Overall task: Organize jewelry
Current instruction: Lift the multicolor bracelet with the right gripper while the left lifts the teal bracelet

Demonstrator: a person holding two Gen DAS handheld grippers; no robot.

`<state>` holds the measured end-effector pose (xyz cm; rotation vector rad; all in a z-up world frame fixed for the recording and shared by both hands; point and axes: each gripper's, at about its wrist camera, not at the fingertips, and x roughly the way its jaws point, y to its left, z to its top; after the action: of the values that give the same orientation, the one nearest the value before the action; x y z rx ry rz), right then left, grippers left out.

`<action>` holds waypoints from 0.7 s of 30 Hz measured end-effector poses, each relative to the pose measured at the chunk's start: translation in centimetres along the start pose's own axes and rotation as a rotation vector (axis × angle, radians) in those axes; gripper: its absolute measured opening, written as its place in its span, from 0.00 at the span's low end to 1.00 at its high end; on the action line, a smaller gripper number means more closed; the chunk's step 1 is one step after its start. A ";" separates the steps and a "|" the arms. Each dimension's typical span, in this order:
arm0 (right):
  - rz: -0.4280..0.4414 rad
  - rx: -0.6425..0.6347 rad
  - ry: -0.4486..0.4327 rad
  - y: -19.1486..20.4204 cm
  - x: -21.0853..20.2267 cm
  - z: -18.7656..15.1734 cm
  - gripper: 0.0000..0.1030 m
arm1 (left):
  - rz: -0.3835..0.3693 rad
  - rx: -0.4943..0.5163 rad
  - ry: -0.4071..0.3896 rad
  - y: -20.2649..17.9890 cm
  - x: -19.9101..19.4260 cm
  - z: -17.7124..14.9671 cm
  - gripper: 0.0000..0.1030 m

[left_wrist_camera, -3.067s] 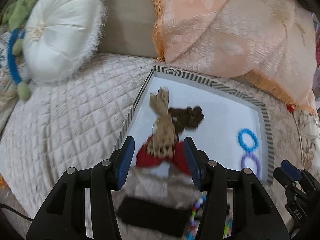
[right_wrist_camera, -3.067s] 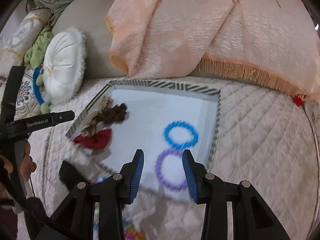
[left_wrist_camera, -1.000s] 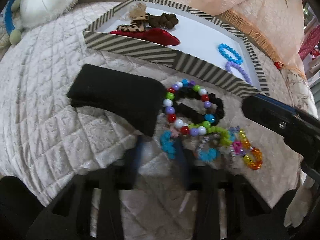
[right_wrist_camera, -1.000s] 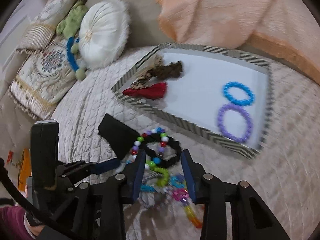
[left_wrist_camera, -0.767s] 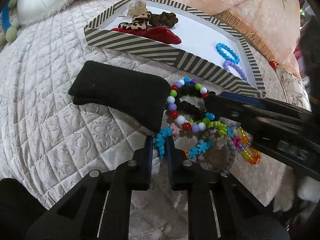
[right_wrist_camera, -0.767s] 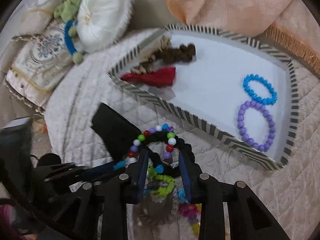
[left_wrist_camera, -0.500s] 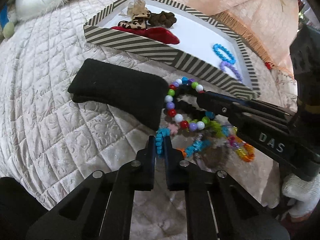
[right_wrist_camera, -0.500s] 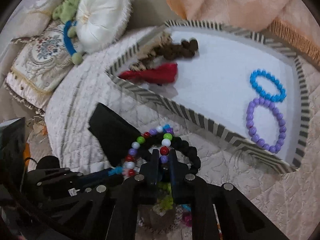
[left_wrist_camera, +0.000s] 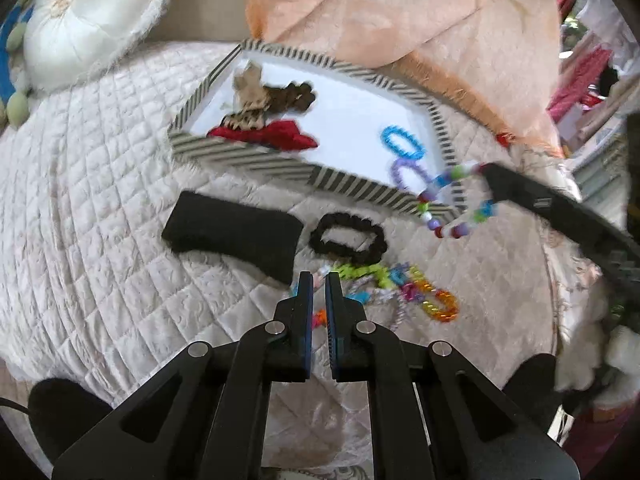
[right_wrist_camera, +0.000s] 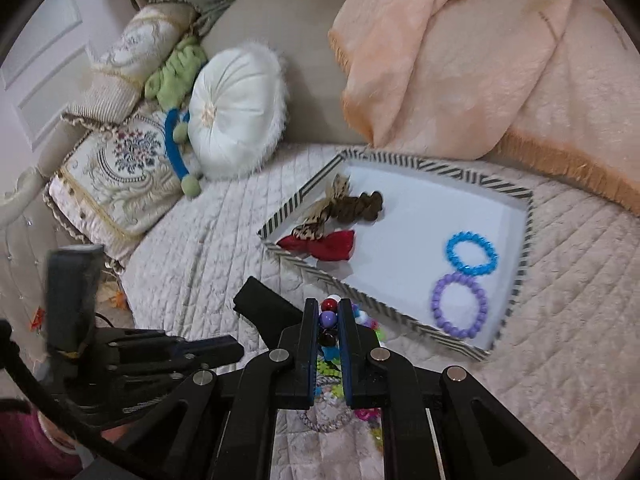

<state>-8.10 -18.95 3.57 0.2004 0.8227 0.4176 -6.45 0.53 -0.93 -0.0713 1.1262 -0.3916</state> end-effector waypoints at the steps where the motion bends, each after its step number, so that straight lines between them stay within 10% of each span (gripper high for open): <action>1: -0.001 0.006 -0.004 -0.2 -0.3 -0.1 0.08 | 0.021 -0.021 0.008 0.1 0.8 -0.1 0.09; 4: 0.002 0.020 -0.010 -0.5 -1.1 -0.7 0.08 | 0.086 -0.042 0.037 0.6 3.2 -0.5 0.38; 9: -0.001 0.032 -0.010 -1.1 -1.7 -1.4 0.08 | 0.118 -0.028 0.090 -0.2 7.2 -1.0 0.38; 11: 0.001 0.042 -0.014 -1.3 -2.0 -1.6 0.08 | 0.141 -0.014 0.063 -0.5 7.5 -1.0 0.36; 13: 0.001 0.048 -0.021 -1.5 -2.3 -1.7 0.08 | 0.134 -0.022 0.065 -0.4 7.5 -0.7 0.07; 21: -0.001 0.052 -0.052 -1.7 -3.3 -1.3 0.08 | 0.014 -0.007 0.008 -0.4 2.0 0.3 0.06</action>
<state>-10.57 -21.93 4.32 0.2583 0.7829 0.3890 -5.56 -0.56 -2.39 -0.0675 1.1349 -0.3757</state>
